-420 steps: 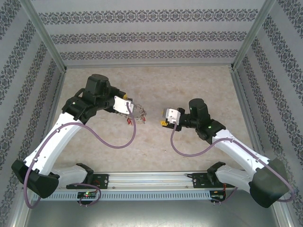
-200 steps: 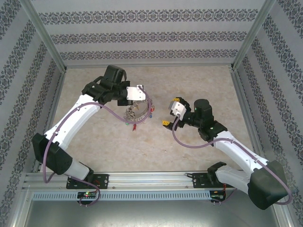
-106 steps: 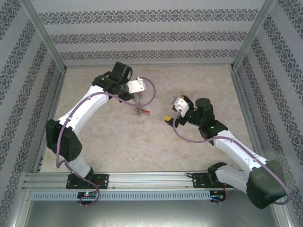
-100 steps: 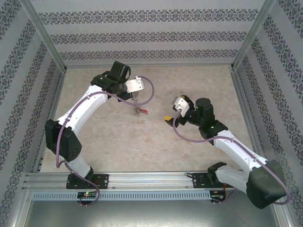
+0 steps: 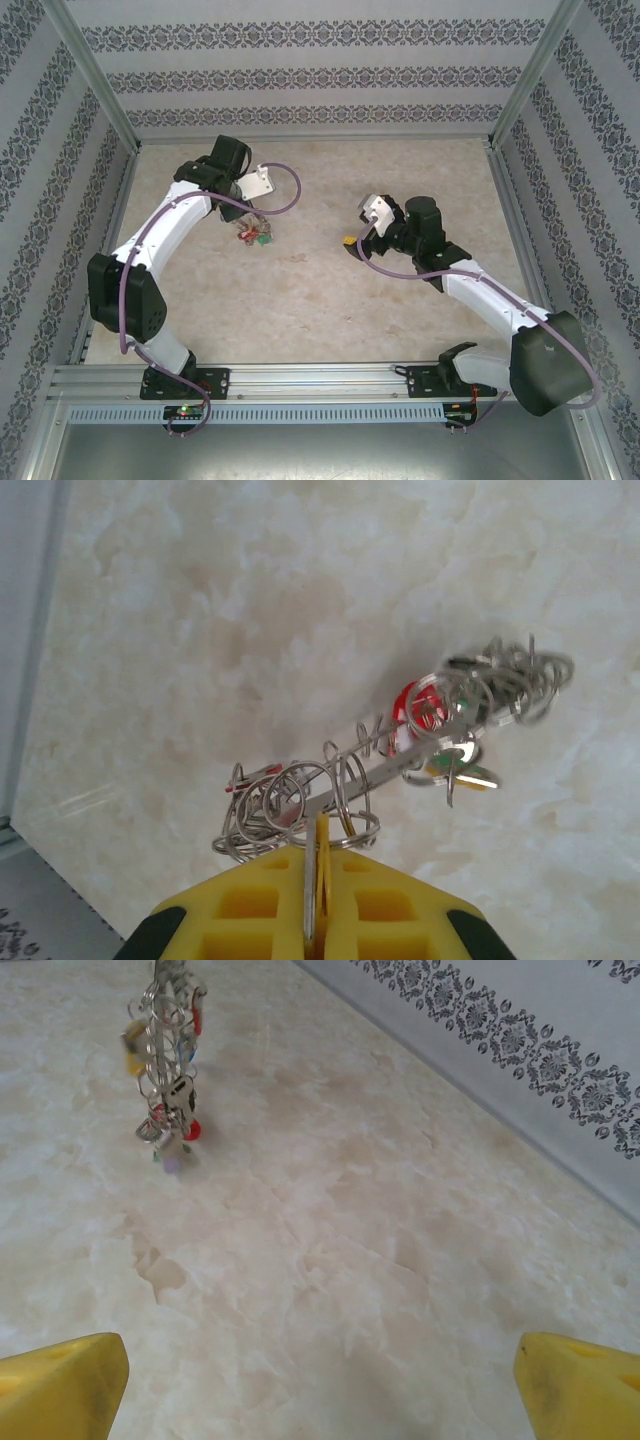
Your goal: Put the keys on the keyring
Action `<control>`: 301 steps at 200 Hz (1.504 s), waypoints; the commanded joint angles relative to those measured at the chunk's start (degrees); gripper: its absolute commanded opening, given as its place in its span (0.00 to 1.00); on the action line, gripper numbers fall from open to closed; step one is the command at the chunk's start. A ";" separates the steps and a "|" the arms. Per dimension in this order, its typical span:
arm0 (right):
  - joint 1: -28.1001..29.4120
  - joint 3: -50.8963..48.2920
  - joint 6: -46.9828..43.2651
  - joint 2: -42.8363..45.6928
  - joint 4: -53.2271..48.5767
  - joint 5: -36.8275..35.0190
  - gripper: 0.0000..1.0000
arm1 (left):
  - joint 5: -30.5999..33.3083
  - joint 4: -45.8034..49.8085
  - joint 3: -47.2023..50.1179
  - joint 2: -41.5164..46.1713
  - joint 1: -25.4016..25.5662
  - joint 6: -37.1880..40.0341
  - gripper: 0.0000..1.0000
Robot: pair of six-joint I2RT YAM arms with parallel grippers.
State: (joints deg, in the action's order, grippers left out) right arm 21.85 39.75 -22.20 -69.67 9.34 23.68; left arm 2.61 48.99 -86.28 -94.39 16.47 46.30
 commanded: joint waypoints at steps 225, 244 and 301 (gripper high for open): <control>-9.04 -10.40 9.00 14.08 5.14 -9.55 0.98 | -11.19 4.71 -43.22 -46.08 22.61 -6.01 0.21; -9.35 -12.36 9.72 16.19 6.39 -12.84 0.98 | -16.22 4.27 -44.30 -45.04 23.23 -9.58 0.27; -13.03 -16.60 11.87 23.17 6.79 -16.65 0.98 | -36.82 -2.36 -35.18 -36.21 23.96 -20.24 0.30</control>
State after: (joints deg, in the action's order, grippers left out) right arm 9.93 24.49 -12.40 -48.88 14.46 9.39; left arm -24.18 50.59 -126.04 -138.41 39.66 31.38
